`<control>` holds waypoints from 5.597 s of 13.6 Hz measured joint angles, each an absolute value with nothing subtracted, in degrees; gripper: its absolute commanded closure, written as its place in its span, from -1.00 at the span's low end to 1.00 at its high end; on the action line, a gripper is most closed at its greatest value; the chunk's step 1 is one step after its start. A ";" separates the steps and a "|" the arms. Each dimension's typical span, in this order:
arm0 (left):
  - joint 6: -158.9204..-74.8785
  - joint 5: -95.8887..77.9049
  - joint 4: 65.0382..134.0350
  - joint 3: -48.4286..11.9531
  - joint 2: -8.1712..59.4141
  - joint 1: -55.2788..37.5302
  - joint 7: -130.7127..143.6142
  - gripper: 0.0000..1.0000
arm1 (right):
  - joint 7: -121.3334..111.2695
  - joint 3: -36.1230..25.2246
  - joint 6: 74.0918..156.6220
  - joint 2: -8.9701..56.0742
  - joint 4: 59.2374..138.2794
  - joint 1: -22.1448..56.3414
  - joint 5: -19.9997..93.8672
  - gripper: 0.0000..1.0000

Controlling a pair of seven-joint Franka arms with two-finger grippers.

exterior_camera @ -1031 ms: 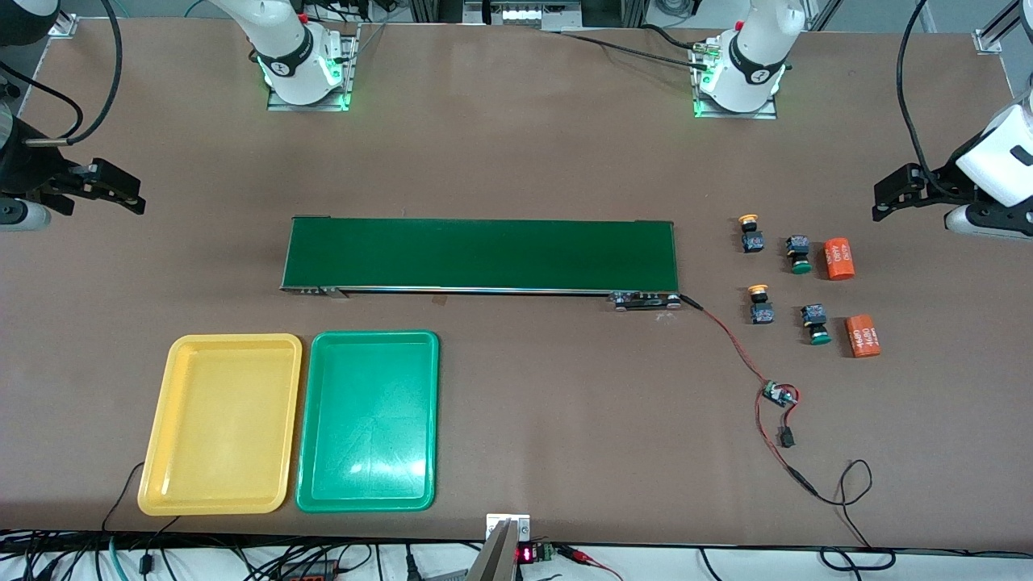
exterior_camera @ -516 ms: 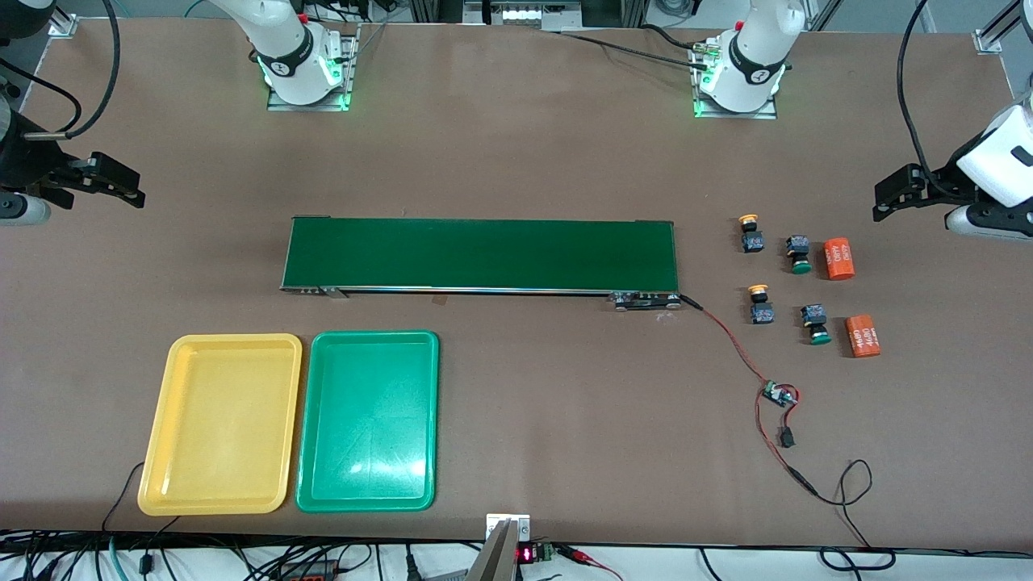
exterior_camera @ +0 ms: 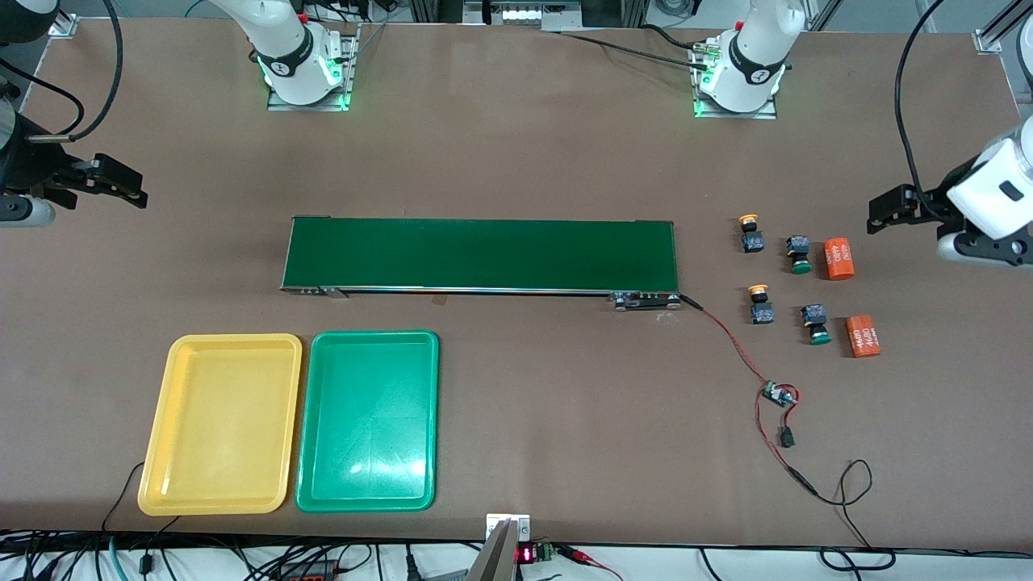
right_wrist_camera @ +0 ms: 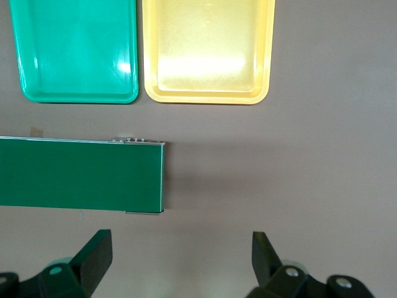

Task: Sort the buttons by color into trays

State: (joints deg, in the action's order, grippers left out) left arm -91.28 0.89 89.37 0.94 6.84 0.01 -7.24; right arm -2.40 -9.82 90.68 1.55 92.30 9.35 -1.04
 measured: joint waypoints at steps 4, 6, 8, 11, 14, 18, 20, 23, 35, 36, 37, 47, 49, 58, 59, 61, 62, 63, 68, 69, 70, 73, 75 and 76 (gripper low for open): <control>-91.05 0.92 86.84 1.31 9.87 0.91 -7.24 -1.00 | -2.40 -9.82 90.72 1.54 92.30 9.35 -1.04 -1.00; -91.53 0.93 86.88 1.37 10.92 1.48 -7.24 -1.00 | -2.40 -9.82 90.73 1.54 92.30 9.35 -1.04 -1.00; -95.48 2.25 87.51 1.49 12.41 2.09 -7.22 -1.00 | -2.40 -9.82 90.74 1.55 92.30 9.35 -1.04 -1.00; -103.66 4.75 89.57 1.56 15.96 4.64 -7.21 -1.00 | -2.40 -9.83 90.75 1.54 92.30 9.35 -1.04 -1.00; -112.99 4.87 92.32 1.61 20.88 8.05 -7.33 -1.00 | -2.40 -9.83 90.77 1.54 92.31 9.35 -1.04 -1.00; -129.63 4.90 101.59 1.61 24.85 11.20 -8.26 -1.00 | -2.40 -9.83 90.77 1.54 92.31 9.34 -1.04 -1.00; -138.91 4.90 106.81 1.62 26.24 12.35 -8.89 -1.00 | -2.40 -9.83 90.77 1.54 92.31 9.35 -1.04 -1.00; -149.20 4.90 112.53 1.60 28.52 12.98 -9.10 -1.00 | -2.40 -9.83 90.77 1.54 92.31 9.35 -1.04 -1.00; -152.07 4.91 113.24 1.39 32.61 14.74 -9.94 0.46 | -2.39 -9.84 91.32 1.55 92.31 9.34 -1.04 -1.00; -149.08 4.91 112.03 1.24 32.02 14.73 -10.91 0.46 | -2.39 -9.84 91.33 1.55 92.31 9.34 -1.04 -1.00; -144.37 4.91 110.20 1.04 31.10 14.69 -12.04 0.46 | -2.39 -9.84 91.33 1.55 92.32 9.33 -1.04 -1.00; -99.31 4.82 91.59 -11.27 27.41 14.47 -21.34 0.61 | -2.39 -9.99 91.34 1.62 92.40 9.24 -1.04 -1.00; -97.46 4.81 91.50 -15.59 27.41 14.25 -27.98 0.65 | -2.39 -10.00 91.34 1.62 92.40 9.24 -1.04 -1.00; -102.94 4.87 96.71 -30.62 28.58 13.20 -54.73 0.69 | -2.39 -9.99 91.59 1.62 92.42 9.24 -1.04 -1.00; -105.91 4.89 98.46 -32.05 28.61 13.10 -55.65 0.72 | -2.39 -9.99 91.61 1.62 92.42 9.24 -1.04 -1.00; -112.02 4.90 102.28 -34.25 28.72 12.91 -56.94 0.73 | -2.39 -9.99 91.63 1.62 92.42 9.24 -1.04 -1.00; -114.63 4.91 104.06 -35.03 28.79 12.55 -57.24 0.73 | -2.39 -9.99 91.64 1.62 92.42 9.24 -1.04 -1.00; -117.13 4.91 105.74 -35.47 28.84 11.84 -57.35 0.73 | -2.39 -10.00 91.64 1.63 92.43 9.24 -1.04 -1.00; -123.38 4.95 110.41 -35.72 28.87 8.36 -57.36 0.70 | -2.39 -10.00 91.64 1.64 92.44 9.23 -1.04 -1.00; -123.52 5.54 110.81 -35.73 28.88 7.76 -57.36 0.66 | -2.39 -10.00 91.64 1.64 92.44 9.23 -1.04 -1.00; -123.77 7.45 111.28 -35.73 28.88 7.30 -57.35 0.58 | -2.39 -10.00 91.64 1.64 92.44 9.23 -1.04 -1.00; -124.16 10.99 112.15 -35.81 28.88 6.60 -57.16 -1.00 | -2.39 -10.00 91.64 1.64 92.44 9.23 -1.04 -1.00; -124.24 11.19 112.16 -35.93 28.78 6.53 -56.68 -1.00 | -2.39 -10.00 91.64 1.64 92.44 9.23 -1.04 -1.00; -124.25 11.20 112.16 -35.93 28.57 6.53 -56.18 -1.00 | -2.39 -10.00 91.64 1.64 92.44 9.23 -1.04 -1.00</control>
State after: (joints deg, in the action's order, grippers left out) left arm -124.25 11.20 112.16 -35.93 28.57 6.53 -56.18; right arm -2.39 -10.00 91.64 1.64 92.44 9.23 -1.04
